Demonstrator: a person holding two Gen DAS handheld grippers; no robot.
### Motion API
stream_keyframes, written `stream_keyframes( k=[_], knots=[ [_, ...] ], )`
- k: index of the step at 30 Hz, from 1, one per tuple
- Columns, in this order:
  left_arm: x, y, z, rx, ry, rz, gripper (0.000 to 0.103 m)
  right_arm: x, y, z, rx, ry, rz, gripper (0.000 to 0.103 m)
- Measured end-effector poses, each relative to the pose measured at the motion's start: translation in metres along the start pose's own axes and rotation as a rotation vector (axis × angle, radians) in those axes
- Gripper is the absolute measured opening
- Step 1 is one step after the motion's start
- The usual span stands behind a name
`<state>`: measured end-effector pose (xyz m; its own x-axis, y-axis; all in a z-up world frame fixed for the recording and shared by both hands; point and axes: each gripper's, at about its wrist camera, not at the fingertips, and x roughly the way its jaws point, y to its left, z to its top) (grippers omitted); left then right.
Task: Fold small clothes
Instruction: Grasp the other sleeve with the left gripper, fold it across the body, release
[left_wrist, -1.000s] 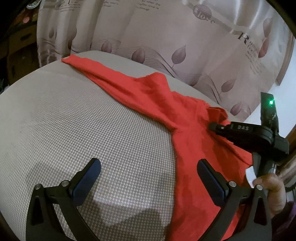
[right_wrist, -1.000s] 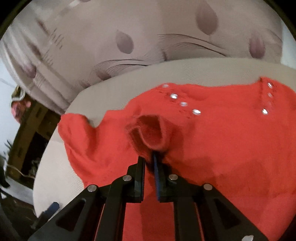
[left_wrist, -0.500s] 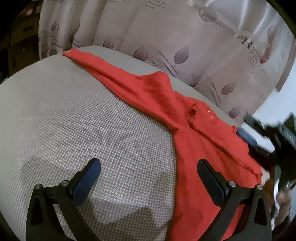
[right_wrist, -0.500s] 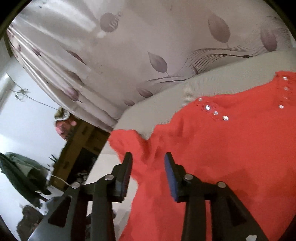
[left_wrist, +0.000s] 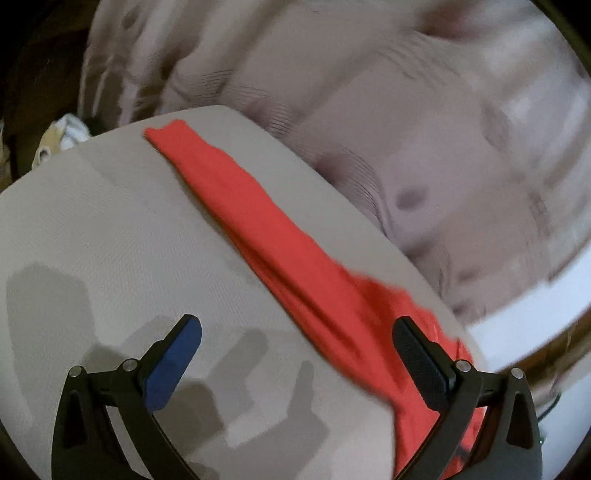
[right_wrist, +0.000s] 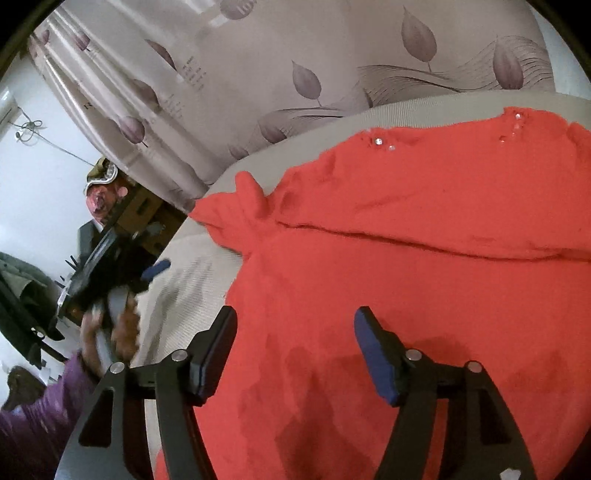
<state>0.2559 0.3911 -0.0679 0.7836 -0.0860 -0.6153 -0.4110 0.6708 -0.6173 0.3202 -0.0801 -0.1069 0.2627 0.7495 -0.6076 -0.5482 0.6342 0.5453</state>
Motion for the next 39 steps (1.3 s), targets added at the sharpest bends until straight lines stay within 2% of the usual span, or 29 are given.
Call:
stream_keyframes(
  k=[2, 6, 9, 10, 11, 12, 13, 15, 18, 20, 21, 24, 26, 28, 32, 36, 39],
  knots=[
    [0.013, 0.019, 0.029, -0.059, 0.015, -0.002, 0.101, 0.0, -0.004, -0.002, 0.017, 0.007, 0.005, 0.066],
    [0.04, 0.045, 0.066, -0.142, 0.042, 0.043, 0.098, -0.001, -0.018, -0.002, 0.088, 0.004, 0.031, 0.067],
    [0.052, 0.048, 0.083, -0.145, 0.026, 0.043, 0.097, -0.005, -0.027, -0.003, 0.138, -0.014, 0.048, 0.068],
    [0.056, 0.047, 0.087, -0.129, 0.014, 0.062, 0.091, -0.006, -0.028, -0.003, 0.146, -0.02, 0.051, 0.068],
    [0.06, 0.047, 0.089, -0.116, 0.017, 0.091, 0.058, -0.007, -0.029, -0.003, 0.151, -0.025, 0.051, 0.068],
    [0.067, 0.047, 0.092, -0.101, 0.039, 0.131, 0.002, -0.008, -0.029, -0.004, 0.156, -0.029, 0.053, 0.068],
    [0.076, 0.051, 0.093, -0.115, 0.08, 0.151, 0.004, -0.008, -0.029, -0.004, 0.159, -0.03, 0.054, 0.068],
    [0.069, 0.052, 0.092, -0.143, 0.017, 0.121, 0.004, -0.009, -0.03, -0.004, 0.167, -0.037, 0.055, 0.068],
    [0.048, 0.028, 0.091, -0.096, -0.068, 0.048, 0.004, -0.012, -0.033, -0.004, 0.183, -0.054, 0.06, 0.068],
    [0.028, -0.009, 0.087, -0.02, -0.1, -0.016, 0.004, -0.014, -0.037, -0.003, 0.202, -0.071, 0.063, 0.068],
    [0.015, -0.041, 0.082, 0.055, -0.11, -0.055, 0.004, -0.016, -0.039, -0.003, 0.213, -0.081, 0.065, 0.068],
    [-0.009, -0.115, 0.065, 0.199, -0.102, -0.151, 0.004, -0.022, -0.046, -0.003, 0.249, -0.11, 0.062, 0.068],
    [-0.022, -0.184, 0.039, 0.338, -0.077, -0.22, 0.004, -0.028, -0.046, -0.003, 0.264, -0.134, 0.045, 0.068],
    [-0.023, -0.23, 0.016, 0.405, -0.039, -0.278, 0.004, -0.038, -0.049, -0.005, 0.291, -0.158, 0.059, 0.07],
    [0.007, -0.319, -0.052, 0.545, 0.071, -0.39, 0.004, -0.065, -0.062, -0.009, 0.33, -0.209, 0.057, 0.07],
    [0.063, -0.367, -0.122, 0.611, 0.193, -0.436, 0.004, -0.099, -0.081, -0.015, 0.346, -0.256, 0.009, 0.071],
    [0.111, -0.384, -0.173, 0.694, 0.285, -0.471, 0.004, -0.119, -0.103, -0.025, 0.391, -0.274, -0.014, 0.071]
  ],
)
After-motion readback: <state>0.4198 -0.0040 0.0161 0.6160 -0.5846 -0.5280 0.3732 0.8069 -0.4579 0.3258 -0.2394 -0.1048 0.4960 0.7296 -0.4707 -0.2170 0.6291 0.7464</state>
